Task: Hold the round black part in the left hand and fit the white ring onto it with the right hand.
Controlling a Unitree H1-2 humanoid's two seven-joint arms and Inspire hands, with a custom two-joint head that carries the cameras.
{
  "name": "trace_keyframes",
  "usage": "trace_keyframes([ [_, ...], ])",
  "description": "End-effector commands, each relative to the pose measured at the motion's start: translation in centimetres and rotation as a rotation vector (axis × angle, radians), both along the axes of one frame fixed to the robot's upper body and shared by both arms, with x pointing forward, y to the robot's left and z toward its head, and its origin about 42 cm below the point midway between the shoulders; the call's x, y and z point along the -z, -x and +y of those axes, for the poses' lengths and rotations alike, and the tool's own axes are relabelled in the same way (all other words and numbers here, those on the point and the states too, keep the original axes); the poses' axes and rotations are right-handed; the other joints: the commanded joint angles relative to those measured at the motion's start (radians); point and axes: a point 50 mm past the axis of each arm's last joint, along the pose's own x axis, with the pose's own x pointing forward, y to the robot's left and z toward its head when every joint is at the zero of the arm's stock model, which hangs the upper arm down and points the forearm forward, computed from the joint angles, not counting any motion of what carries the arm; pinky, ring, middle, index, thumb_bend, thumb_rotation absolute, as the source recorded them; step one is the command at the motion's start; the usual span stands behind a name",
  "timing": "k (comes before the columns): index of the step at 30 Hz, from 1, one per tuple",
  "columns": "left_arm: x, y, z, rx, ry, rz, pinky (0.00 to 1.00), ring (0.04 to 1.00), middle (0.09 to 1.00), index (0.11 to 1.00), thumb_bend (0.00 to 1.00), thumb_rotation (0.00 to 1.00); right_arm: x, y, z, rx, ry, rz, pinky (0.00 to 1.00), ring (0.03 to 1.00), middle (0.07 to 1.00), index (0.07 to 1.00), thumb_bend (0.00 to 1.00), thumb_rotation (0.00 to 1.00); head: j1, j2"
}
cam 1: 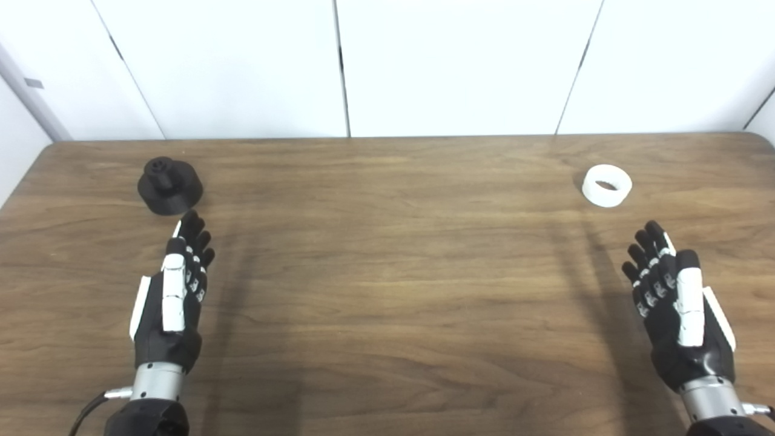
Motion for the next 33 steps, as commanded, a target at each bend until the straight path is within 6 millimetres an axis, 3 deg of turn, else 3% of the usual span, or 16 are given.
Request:
trace_keyframes([
  [1,-0.3,0.4,0.0,-0.002,-0.008,-0.042,1.00,1.000,1.000,0.987,0.53,0.96,-1.2,-0.7,0.1,-0.006,0.016,-0.085,1.00,1.000,1.000,1.000,0.52,1.00,-0.001,0.000],
  [16,-0.2,0.4,0.2,-0.005,-0.017,-0.040,1.00,1.000,1.000,0.985,0.54,0.96,-1.2,-0.7,0.1,-0.005,0.027,-0.086,1.00,1.000,1.000,1.000,0.52,1.00,0.012,-0.006],
  [23,0.1,0.5,-0.5,-0.002,-0.030,-0.029,1.00,1.000,1.000,0.984,0.54,0.98,-1.0,-0.5,-0.5,0.000,0.028,-0.090,1.00,1.000,1.000,1.000,0.54,1.00,0.118,-0.031],
  [33,1.4,0.4,-2.3,-0.002,-0.022,-0.042,1.00,0.988,0.995,0.974,0.55,0.94,-0.8,-0.7,-1.5,-0.017,0.043,-0.086,1.00,1.000,1.000,1.000,0.61,1.00,0.254,-0.118],
])
